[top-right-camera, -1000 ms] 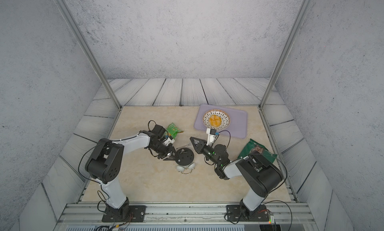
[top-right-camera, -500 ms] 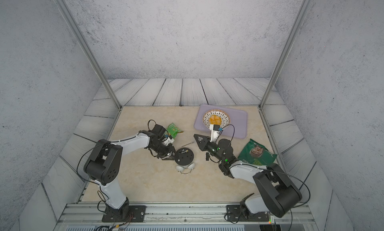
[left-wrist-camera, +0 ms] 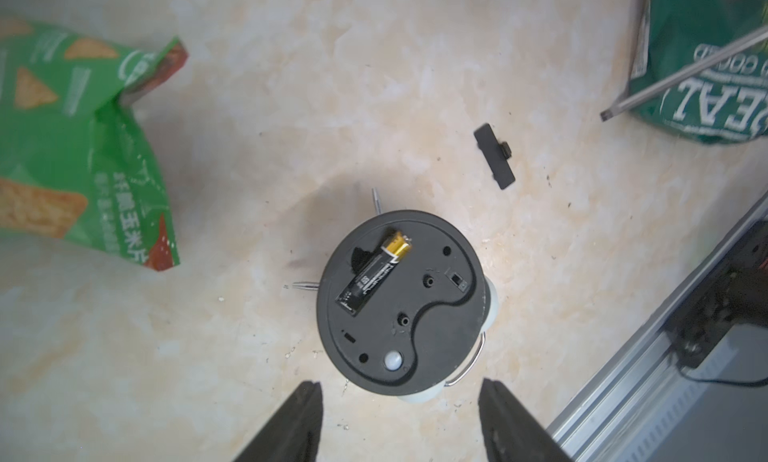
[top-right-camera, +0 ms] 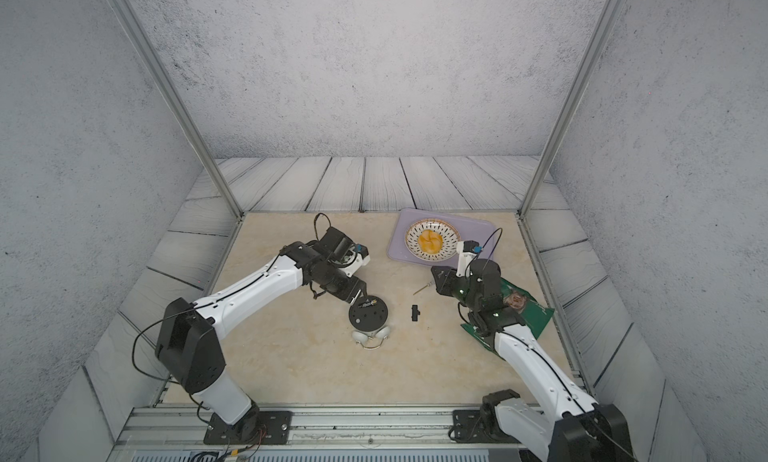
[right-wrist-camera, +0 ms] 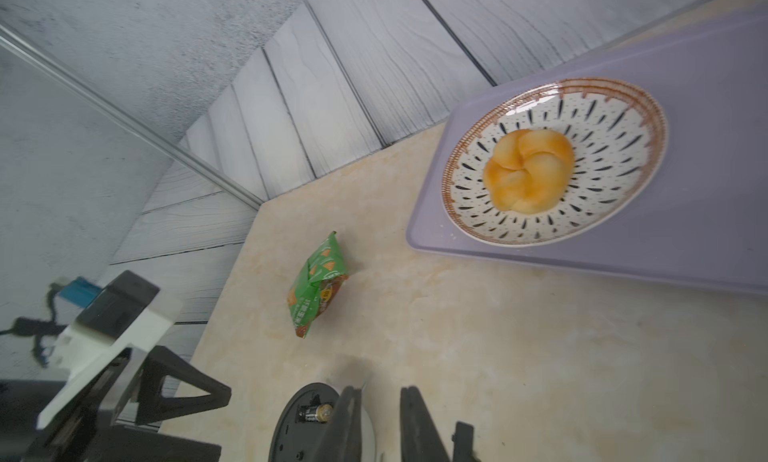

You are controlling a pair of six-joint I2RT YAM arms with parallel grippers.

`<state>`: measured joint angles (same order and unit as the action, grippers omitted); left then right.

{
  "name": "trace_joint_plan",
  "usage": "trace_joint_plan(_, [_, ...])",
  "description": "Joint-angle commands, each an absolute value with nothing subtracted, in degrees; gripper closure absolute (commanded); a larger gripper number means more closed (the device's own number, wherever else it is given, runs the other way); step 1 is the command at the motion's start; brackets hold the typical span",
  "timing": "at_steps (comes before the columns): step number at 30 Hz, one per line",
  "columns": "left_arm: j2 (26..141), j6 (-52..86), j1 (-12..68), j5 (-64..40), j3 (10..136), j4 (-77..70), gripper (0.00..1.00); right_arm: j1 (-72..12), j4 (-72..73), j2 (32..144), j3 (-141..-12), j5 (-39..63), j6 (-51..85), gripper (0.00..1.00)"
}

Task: Remove the battery from the alarm
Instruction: Place the screwdriver at the center of the board.

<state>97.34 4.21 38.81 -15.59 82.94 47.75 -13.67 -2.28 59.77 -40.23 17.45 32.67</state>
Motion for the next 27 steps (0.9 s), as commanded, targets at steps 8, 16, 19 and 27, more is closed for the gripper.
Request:
trace_joint_plan(8, [108.2,-7.1,41.7,-11.8,92.7,55.1,0.48,-10.2,-61.7,84.4,-65.1,14.0,16.6,1.00])
trace_joint_plan(16, [113.1,-7.4,41.9,-10.7,95.7,54.5,0.56,-10.2,-58.6,95.7,-67.5,12.4,15.7,0.97])
trace_joint_plan(19, [114.5,-8.0,41.9,-11.5,96.4,54.2,0.56,-10.2,-56.2,100.2,-67.9,11.7,15.9,0.84])
trace_joint_plan(27, [118.0,-9.4,42.0,-11.1,97.9,53.9,0.56,-10.2,-53.3,100.2,-69.1,9.1,16.7,0.47])
